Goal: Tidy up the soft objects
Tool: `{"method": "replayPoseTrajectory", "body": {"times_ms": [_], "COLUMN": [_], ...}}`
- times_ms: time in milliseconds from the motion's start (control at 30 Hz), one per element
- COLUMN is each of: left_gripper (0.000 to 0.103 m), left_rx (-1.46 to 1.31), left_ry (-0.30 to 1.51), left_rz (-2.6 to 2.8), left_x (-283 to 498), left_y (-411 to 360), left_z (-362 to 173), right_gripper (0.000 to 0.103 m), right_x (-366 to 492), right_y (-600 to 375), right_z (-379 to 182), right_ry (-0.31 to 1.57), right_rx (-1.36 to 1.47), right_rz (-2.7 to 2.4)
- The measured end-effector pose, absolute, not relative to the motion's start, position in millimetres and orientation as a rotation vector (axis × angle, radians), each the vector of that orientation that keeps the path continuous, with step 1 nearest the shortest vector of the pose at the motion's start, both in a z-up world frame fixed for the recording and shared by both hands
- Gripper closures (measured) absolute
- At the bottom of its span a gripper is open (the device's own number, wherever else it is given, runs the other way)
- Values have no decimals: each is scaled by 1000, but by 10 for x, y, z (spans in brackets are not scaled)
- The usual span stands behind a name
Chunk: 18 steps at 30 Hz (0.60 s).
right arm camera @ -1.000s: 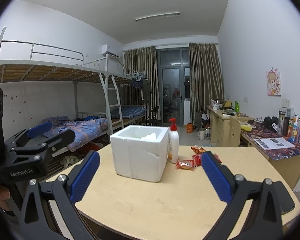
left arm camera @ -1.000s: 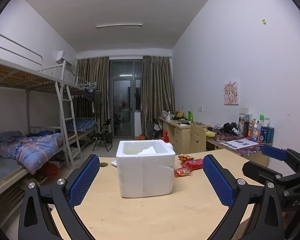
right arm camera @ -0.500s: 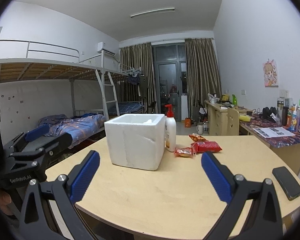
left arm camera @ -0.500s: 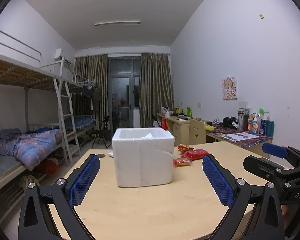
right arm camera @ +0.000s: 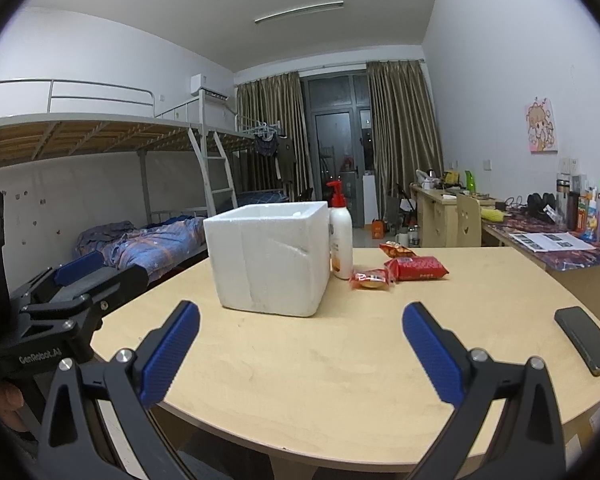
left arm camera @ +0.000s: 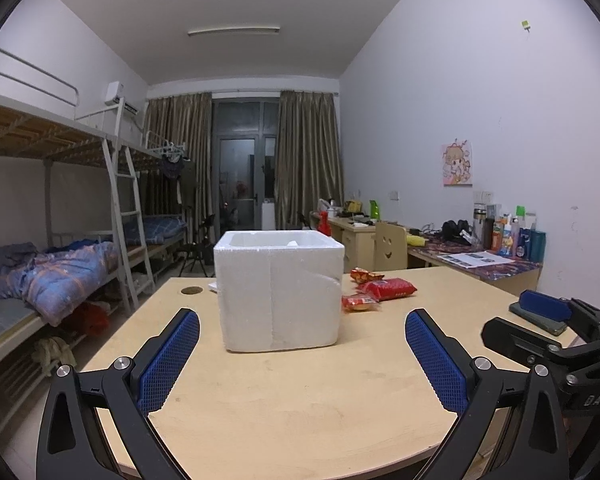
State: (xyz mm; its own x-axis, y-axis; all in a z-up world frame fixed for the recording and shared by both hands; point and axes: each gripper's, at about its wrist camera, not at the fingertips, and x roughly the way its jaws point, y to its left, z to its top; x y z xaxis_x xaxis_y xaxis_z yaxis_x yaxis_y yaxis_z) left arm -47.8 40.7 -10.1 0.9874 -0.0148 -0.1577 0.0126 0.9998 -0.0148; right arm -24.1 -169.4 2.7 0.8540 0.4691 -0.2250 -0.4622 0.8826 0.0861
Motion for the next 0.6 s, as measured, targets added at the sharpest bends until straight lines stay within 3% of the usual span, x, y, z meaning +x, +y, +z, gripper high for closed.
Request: {"method": "replayPoseTrajectory", "body": {"times_ms": [600], "left_gripper": [0], "left_rx": [-13], "left_ry": [157], "left_rz": [0], "left_x": [-464], "left_y": [362], "left_z": [-78], "right_gripper": [0], "right_x": [-264], "right_y": [-1753], "right_z": [12], "right_ry": [237], "right_rx": [36], "right_rz": [485]}}
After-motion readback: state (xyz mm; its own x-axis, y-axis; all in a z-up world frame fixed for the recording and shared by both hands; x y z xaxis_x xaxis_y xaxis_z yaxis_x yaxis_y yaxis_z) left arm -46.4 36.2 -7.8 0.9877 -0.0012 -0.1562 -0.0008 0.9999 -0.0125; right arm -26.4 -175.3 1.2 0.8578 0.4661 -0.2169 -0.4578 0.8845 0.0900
